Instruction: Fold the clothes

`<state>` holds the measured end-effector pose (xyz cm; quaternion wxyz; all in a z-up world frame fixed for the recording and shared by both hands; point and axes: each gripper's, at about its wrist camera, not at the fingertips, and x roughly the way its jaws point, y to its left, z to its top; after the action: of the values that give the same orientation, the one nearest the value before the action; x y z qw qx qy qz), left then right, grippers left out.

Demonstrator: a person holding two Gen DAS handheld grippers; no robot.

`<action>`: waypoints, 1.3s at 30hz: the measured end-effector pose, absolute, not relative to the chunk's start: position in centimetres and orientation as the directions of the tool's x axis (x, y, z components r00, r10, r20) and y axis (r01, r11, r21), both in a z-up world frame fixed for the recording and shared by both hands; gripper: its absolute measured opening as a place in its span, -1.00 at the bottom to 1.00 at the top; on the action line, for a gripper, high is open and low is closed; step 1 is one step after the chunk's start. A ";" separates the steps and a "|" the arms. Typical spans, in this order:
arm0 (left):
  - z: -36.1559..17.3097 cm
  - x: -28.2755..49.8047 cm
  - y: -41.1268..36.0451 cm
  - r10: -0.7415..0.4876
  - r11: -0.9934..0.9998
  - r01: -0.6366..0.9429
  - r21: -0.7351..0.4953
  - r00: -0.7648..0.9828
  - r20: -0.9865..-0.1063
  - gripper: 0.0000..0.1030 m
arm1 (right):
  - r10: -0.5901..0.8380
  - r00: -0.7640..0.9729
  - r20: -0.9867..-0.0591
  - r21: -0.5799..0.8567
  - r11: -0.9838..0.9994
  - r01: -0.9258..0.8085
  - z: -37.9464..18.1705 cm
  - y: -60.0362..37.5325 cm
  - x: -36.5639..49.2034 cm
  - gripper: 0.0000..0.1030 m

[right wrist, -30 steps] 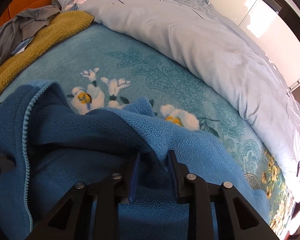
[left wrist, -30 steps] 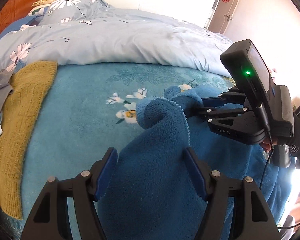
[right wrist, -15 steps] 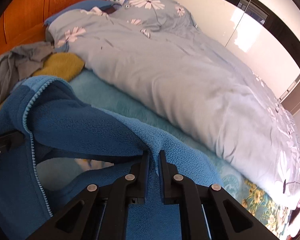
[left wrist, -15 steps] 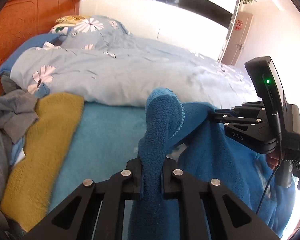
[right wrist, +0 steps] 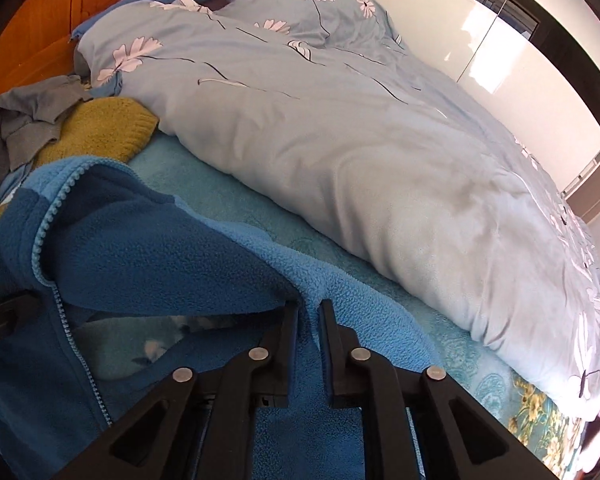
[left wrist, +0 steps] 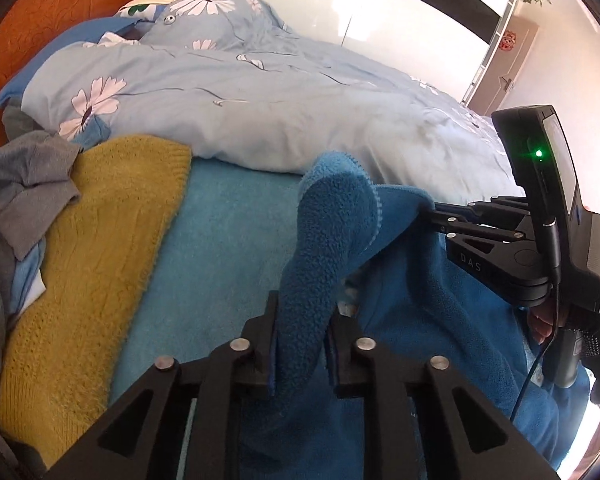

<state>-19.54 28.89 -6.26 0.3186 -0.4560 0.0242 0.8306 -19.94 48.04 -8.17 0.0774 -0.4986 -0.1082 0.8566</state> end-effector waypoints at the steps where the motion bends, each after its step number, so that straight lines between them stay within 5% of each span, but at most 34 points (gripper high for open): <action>1: -6.0 -19.0 28.5 0.513 -0.792 -0.555 -0.255 -0.377 -0.771 -0.15 | 0.238 -0.495 -0.836 -0.262 -0.965 -0.022 -8.0 48.0 -19.8 -0.74; 4: -5.0 -17.0 27.0 0.527 -0.783 -0.566 -0.256 -0.388 -0.756 0.12 | 0.212 -0.521 -0.827 -0.240 -0.971 -0.014 -6.3 48.2 -18.3 -0.66; 11: -6.2 -9.1 22.6 0.448 -0.811 -0.564 -0.156 -0.427 -0.786 0.14 | 0.214 -0.551 -0.807 -0.231 -0.972 -0.039 -2.5 53.4 -9.9 -0.24; 21: -11.0 -0.4 18.3 0.396 -0.852 -0.494 -0.172 -0.395 -0.829 0.14 | 0.240 -0.351 -0.905 -0.113 -0.932 -0.345 -7.1 68.1 3.7 -0.15; 27: -11.9 0.3 18.7 0.376 -0.868 -0.464 -0.176 -0.384 -0.843 0.15 | 0.061 -0.406 -0.912 0.090 -0.935 -0.343 -9.0 69.1 3.5 -0.14; 39: -12.0 -0.3 18.5 0.336 -0.893 -0.427 -0.143 -0.421 -0.843 0.15 | -0.062 -0.461 -0.885 0.229 -0.921 -0.316 -10.2 69.0 2.3 -0.14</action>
<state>-0.26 18.52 -12.04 0.2266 -0.4881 0.0466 0.8416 2.25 69.04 -10.24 0.0761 -0.5134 0.1841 0.8347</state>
